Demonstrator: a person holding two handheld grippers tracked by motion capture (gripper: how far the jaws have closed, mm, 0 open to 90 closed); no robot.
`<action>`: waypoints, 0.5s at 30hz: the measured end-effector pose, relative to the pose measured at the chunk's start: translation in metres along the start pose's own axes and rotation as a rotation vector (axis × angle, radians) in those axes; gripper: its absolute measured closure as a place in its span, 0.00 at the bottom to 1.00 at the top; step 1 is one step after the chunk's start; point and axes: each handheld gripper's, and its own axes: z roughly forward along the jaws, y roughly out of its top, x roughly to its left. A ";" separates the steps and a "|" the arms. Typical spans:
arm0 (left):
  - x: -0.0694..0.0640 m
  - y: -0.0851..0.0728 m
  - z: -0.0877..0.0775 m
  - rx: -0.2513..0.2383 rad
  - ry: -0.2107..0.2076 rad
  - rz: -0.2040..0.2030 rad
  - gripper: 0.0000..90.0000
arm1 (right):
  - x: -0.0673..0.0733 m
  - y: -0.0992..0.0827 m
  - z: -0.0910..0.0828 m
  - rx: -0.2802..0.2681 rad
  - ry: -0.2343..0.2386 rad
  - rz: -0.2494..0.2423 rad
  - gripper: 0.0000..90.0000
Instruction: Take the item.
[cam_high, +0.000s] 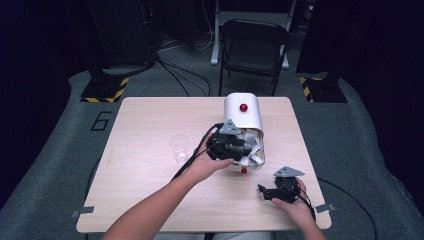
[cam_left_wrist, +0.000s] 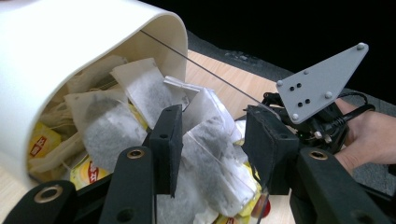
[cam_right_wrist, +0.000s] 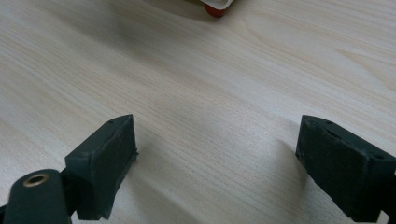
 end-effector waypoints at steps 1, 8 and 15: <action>0.000 0.000 0.002 -0.003 -0.004 -0.003 0.63 | 0.000 0.000 0.000 -0.001 0.000 -0.005 0.13; 0.001 -0.001 0.011 0.013 -0.006 -0.006 0.63 | 0.001 0.000 0.000 0.003 0.002 0.011 0.13; 0.004 -0.002 0.017 0.027 -0.001 -0.012 0.65 | 0.000 0.000 0.000 -0.001 0.002 -0.002 0.13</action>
